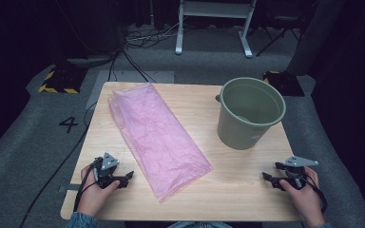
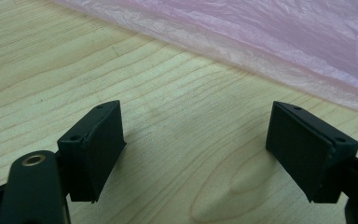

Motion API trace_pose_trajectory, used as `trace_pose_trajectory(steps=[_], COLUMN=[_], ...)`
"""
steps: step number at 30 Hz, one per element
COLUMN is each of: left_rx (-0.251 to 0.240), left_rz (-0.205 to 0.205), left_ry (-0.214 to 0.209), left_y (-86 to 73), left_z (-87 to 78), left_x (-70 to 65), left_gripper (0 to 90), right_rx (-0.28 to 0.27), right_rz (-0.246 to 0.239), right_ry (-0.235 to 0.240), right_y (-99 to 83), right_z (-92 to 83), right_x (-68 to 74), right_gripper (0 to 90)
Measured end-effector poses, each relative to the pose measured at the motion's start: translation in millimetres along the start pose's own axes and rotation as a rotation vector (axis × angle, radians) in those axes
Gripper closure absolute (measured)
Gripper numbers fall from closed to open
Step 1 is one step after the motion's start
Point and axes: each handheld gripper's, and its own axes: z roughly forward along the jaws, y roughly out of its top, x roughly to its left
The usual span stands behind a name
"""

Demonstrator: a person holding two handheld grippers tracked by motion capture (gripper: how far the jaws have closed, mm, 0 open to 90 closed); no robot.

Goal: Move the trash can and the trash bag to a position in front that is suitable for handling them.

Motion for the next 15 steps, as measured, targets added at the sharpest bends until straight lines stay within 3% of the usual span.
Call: trace_pose_trajectory(steps=[9, 12, 15], left_rx=[-0.001, -0.002, -0.001], left_rz=[0.001, 0.000, 0.002], left_ry=[-0.004, -0.002, 0.001], left_y=[0.4, 0.5, 1.0], left_z=[0.5, 0.7, 1.0], left_x=[0.7, 0.6, 1.1], left_gripper=[18.6, 18.9, 19.0], right_rx=[-0.040, -0.036, -0.064], right_rz=[0.007, 0.027, 0.040], right_ry=[-0.003, -0.033, -0.029], right_y=[17.6, 27.3, 40.1], right_z=[-10.0, -15.8, -25.4], right_x=[-0.7, -5.0, -12.2], right_gripper=[26.7, 27.9, 27.8])
